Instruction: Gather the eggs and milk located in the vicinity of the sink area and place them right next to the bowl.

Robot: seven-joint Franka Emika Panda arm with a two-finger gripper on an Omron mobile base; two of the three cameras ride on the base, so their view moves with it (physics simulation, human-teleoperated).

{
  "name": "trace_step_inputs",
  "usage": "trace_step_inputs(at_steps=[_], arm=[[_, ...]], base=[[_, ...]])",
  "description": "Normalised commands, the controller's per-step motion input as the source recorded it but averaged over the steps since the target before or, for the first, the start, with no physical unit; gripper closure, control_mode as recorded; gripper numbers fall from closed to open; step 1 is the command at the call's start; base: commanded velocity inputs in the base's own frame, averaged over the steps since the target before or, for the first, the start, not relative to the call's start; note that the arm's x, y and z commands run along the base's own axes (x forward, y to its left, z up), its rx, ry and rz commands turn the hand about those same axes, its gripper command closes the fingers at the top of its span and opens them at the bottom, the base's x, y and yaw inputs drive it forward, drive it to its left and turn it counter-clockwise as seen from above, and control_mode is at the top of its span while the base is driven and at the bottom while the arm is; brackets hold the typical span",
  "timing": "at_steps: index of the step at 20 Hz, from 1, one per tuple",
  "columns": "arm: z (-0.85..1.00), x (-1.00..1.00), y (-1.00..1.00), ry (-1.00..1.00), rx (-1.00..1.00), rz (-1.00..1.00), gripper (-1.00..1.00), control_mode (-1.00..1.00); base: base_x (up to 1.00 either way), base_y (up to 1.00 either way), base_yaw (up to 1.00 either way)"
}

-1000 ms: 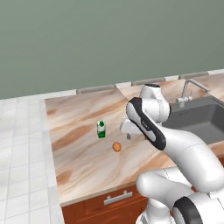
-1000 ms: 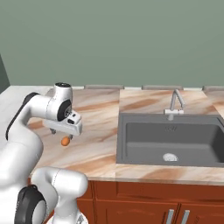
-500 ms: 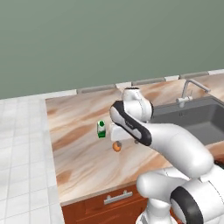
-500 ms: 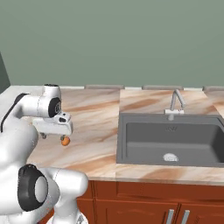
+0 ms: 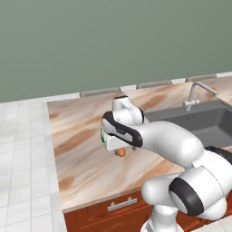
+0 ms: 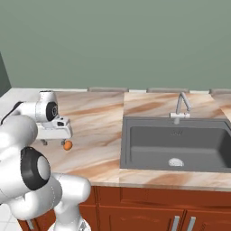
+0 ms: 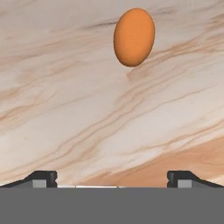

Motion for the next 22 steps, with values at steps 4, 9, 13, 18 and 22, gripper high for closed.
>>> trace_step_inputs(at_steps=[4,9,13,18,22], arm=[[-0.10,0.00,0.00,-0.20,0.04,0.00,-1.00,-1.00],[0.00,0.11,-0.04,-0.18,0.05,-0.05,-1.00,-1.00],[0.00,0.37,-0.09,-0.14,0.10,-0.13,-1.00,-1.00],[0.00,0.27,-0.17,-0.01,0.04,-0.13,-1.00,-1.00],[0.00,0.25,-0.04,0.00,0.03,-0.14,-1.00,-1.00]], base=[[0.00,0.00,0.00],[0.00,0.00,0.00],[0.00,0.00,0.00],[0.00,0.00,0.00],[0.00,0.00,0.00]])
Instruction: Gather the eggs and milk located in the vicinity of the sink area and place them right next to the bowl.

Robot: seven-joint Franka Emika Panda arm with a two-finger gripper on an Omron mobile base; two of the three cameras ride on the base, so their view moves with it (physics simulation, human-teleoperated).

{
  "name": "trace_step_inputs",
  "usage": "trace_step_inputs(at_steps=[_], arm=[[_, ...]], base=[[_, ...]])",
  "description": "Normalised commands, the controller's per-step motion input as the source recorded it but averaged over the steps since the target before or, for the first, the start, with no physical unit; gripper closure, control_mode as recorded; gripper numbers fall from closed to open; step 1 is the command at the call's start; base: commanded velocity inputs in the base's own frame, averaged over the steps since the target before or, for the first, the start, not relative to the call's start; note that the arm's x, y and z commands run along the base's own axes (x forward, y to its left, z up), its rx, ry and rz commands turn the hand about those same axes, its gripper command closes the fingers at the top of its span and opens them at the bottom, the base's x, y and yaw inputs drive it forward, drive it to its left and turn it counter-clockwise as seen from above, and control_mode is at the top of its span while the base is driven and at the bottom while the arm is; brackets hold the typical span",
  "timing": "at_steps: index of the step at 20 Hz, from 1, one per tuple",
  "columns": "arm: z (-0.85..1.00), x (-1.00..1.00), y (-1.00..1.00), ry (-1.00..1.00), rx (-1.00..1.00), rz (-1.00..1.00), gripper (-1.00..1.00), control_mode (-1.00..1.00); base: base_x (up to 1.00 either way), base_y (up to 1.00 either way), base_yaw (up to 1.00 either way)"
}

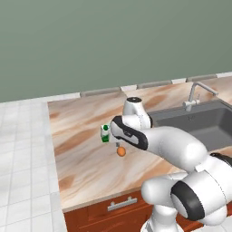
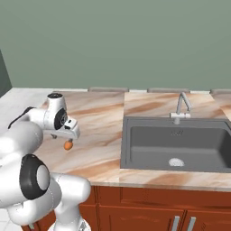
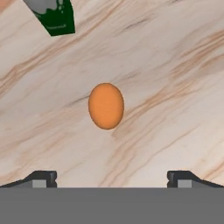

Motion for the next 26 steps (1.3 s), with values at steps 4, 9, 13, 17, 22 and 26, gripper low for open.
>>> trace_step_inputs(at_steps=[4,9,13,17,22,26], arm=[[0.00,0.31,0.00,0.02,0.00,-0.07,-1.00,-1.00],[0.00,0.29,0.00,0.04,0.00,-0.02,-1.00,-1.00],[0.00,0.12,0.00,0.06,0.00,0.00,-1.00,-1.00],[-0.06,0.08,0.00,0.10,0.00,0.00,-1.00,-1.00],[-0.19,0.00,0.00,0.10,0.00,0.00,-1.00,-1.00],[-0.23,0.00,0.00,0.04,0.00,0.00,-1.00,-1.00]], base=[[0.00,0.00,0.00],[0.00,0.00,0.00],[0.00,0.00,0.00],[0.00,0.00,0.00],[0.00,0.00,0.00],[0.00,0.00,0.00]])
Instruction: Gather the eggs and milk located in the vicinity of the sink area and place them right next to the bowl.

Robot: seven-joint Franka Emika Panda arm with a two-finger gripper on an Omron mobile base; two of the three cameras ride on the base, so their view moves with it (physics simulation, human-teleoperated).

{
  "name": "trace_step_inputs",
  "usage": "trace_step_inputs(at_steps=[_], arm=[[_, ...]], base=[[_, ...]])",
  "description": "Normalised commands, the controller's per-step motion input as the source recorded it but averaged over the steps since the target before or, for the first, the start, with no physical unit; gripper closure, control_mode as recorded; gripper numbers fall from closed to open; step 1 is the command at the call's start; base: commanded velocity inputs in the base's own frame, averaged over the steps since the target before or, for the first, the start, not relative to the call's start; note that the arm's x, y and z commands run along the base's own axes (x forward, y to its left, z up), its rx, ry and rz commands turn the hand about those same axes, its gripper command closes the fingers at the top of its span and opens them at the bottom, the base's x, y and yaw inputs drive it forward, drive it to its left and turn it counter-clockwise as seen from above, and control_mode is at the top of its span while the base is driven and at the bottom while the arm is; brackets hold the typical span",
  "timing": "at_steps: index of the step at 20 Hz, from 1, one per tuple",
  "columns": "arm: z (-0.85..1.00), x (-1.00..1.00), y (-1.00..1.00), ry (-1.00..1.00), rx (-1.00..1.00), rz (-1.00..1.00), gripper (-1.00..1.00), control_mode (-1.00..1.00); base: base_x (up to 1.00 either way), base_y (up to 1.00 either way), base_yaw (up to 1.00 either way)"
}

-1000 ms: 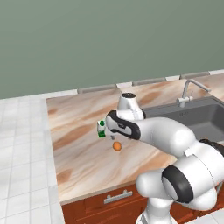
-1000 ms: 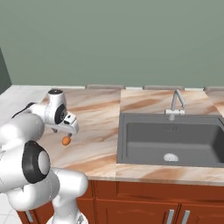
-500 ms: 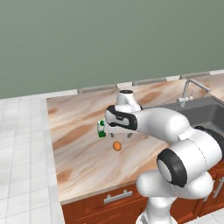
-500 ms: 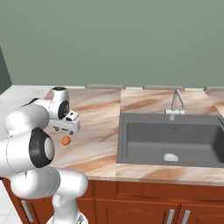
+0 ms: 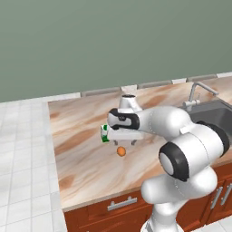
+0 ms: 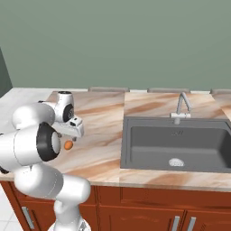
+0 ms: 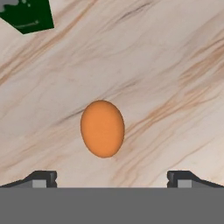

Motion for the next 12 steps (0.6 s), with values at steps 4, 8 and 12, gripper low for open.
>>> trace_step_inputs(at_steps=[4,8,12], arm=[[-0.37,0.02,0.00,0.00,0.00,0.00,-1.00,-1.00],[-0.21,0.08,0.00,0.00,0.00,0.00,-1.00,-1.00],[-0.13,0.12,0.03,0.00,0.00,0.00,-1.00,-1.00]], base=[[0.00,0.00,0.00],[0.00,0.00,0.00],[0.00,0.00,0.00]])
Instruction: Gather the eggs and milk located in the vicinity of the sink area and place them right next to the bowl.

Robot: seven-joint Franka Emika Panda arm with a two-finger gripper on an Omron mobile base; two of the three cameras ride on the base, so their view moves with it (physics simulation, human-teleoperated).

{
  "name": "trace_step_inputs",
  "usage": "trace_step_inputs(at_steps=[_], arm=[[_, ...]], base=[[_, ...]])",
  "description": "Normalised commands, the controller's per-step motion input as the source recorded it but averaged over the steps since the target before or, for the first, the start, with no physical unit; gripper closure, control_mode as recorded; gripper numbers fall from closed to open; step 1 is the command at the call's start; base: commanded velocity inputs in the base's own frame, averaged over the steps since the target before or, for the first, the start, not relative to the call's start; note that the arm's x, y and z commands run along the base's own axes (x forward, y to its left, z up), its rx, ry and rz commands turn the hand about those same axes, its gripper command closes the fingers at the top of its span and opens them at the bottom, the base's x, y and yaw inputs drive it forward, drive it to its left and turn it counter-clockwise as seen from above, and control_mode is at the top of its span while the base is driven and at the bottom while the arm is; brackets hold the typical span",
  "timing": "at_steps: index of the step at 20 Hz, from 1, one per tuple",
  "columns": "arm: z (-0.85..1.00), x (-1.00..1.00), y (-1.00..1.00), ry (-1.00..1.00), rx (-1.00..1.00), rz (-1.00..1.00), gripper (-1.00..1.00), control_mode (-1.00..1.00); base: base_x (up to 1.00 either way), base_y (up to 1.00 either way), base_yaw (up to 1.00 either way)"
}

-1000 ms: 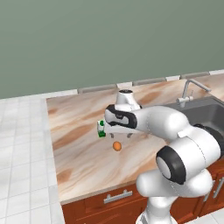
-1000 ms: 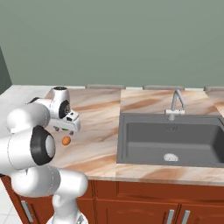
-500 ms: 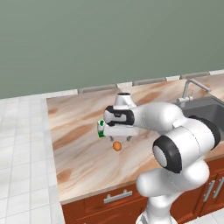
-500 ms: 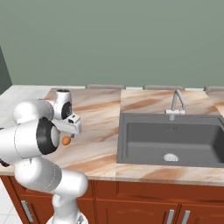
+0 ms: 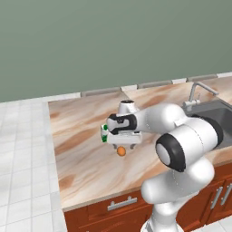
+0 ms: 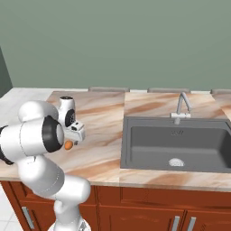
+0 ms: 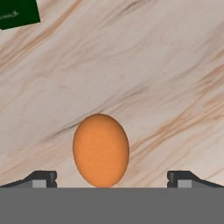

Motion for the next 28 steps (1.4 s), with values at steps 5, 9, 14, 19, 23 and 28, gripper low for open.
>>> trace_step_inputs(at_steps=[5,9,14,19,23,28], arm=[[0.00,0.05,0.13,0.01,0.00,0.00,-1.00,-1.00],[-0.04,0.00,0.05,0.00,0.00,0.00,-1.00,-1.00],[-0.25,0.00,-0.02,0.00,0.00,0.00,-1.00,-1.00],[-0.25,0.00,-0.11,0.00,0.00,0.00,-1.00,-1.00],[-0.13,0.00,0.00,0.00,0.00,0.00,-1.00,-1.00],[0.00,0.00,0.00,0.00,0.00,0.00,1.00,-1.00]], base=[[0.00,0.00,0.00],[0.00,0.00,0.00],[0.00,0.00,0.00],[0.00,0.00,0.00],[0.00,0.00,0.00],[0.00,0.00,0.00]])
